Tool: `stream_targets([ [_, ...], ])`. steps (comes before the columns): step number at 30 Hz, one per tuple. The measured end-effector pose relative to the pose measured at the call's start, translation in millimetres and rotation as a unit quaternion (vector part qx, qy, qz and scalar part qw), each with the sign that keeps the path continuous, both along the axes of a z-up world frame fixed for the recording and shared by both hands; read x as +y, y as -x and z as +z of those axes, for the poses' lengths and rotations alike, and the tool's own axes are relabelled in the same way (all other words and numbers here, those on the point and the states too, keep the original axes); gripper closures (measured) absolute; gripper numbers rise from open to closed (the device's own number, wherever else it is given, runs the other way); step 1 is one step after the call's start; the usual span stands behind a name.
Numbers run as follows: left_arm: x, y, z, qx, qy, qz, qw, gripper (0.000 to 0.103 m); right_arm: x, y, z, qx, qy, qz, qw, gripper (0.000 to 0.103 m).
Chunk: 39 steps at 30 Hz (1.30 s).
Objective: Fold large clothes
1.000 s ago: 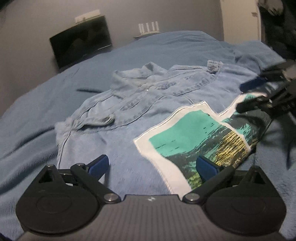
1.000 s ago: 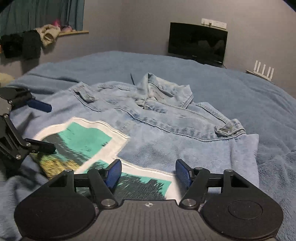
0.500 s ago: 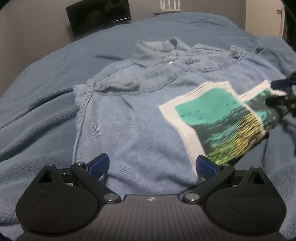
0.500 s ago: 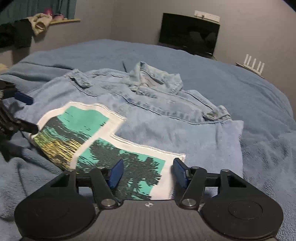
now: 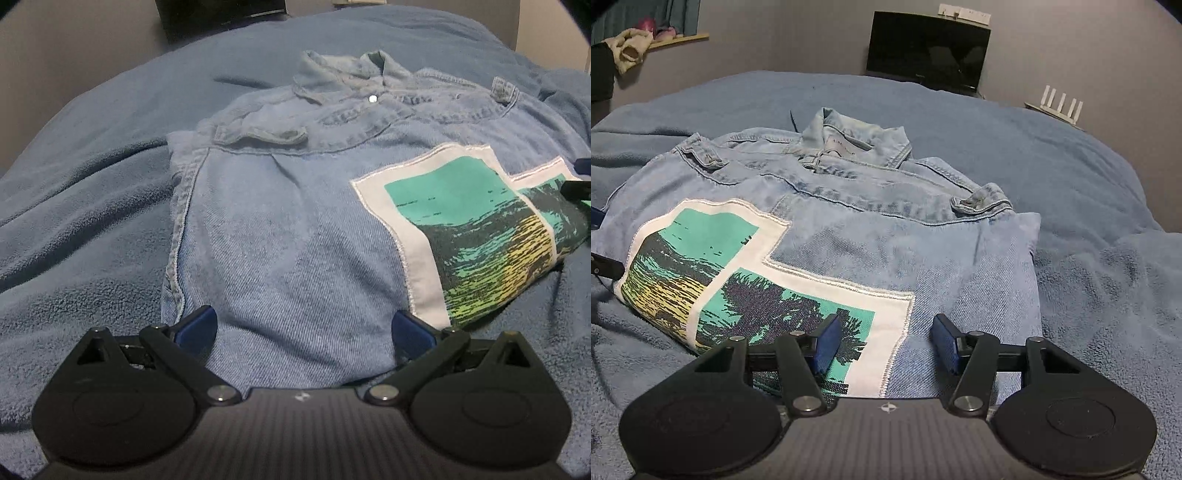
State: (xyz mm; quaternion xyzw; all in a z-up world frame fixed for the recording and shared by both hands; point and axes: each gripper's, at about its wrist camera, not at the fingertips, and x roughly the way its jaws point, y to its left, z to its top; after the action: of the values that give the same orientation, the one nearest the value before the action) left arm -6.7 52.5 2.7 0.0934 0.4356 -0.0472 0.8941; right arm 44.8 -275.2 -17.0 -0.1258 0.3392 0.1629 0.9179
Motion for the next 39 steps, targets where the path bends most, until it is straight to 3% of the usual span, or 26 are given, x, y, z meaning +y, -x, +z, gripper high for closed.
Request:
stream_targets([
  [3,2,8,10,-0.03,0.023,-0.009,0.9993,0.0,-11,3,7,-0.004,-0.044,-0.013,0.999,0.046],
  [7,-9,25,33,-0.104,0.07,-0.061,0.9903,0.0,-41,14,24,-0.004,-0.166,-0.06,0.984,0.038],
  [10,-39,22,36,-0.114,0.046,-0.09,0.9882,0.0,-67,23,26,0.031,-0.281,-0.109,0.953,0.038],
  [12,-60,15,35,-0.107,0.047,-0.103,0.9878,0.0,-83,31,20,0.064,-0.353,-0.148,0.922,0.038],
  [14,-78,9,34,-0.101,0.057,-0.121,0.9859,0.0,-95,39,12,0.093,-0.404,-0.176,0.893,0.036],
  [15,-87,6,34,-0.101,0.054,-0.125,0.9854,0.0,-98,43,10,0.097,-0.414,-0.185,0.886,0.036],
  [19,-112,-10,26,-0.092,0.047,-0.128,0.9863,0.0,-96,50,9,0.104,-0.414,-0.192,0.884,0.038],
  [21,-119,-20,13,-0.071,0.021,-0.118,0.9902,0.0,-90,54,7,0.11,-0.403,-0.194,0.887,0.038],
  [24,-110,-29,-2,-0.048,0.055,-0.097,0.9926,0.0,-86,53,4,0.124,-0.393,-0.202,0.889,0.038],
  [26,-106,-33,-6,-0.052,0.058,-0.091,0.9928,0.0,-86,53,1,0.129,-0.397,-0.205,0.885,0.037],
  [28,-110,-34,-10,-0.065,0.036,-0.096,0.9926,0.0,-85,49,-4,0.137,-0.4,-0.205,0.883,0.034],
  [33,-110,-32,-15,-0.079,0.032,-0.099,0.9914,0.0,-73,35,-14,0.152,-0.355,-0.205,0.899,0.032],
  [39,-106,-34,-14,-0.078,0.038,-0.098,0.9913,0.0,-76,21,-26,0.146,-0.348,-0.241,0.894,0.04],
])
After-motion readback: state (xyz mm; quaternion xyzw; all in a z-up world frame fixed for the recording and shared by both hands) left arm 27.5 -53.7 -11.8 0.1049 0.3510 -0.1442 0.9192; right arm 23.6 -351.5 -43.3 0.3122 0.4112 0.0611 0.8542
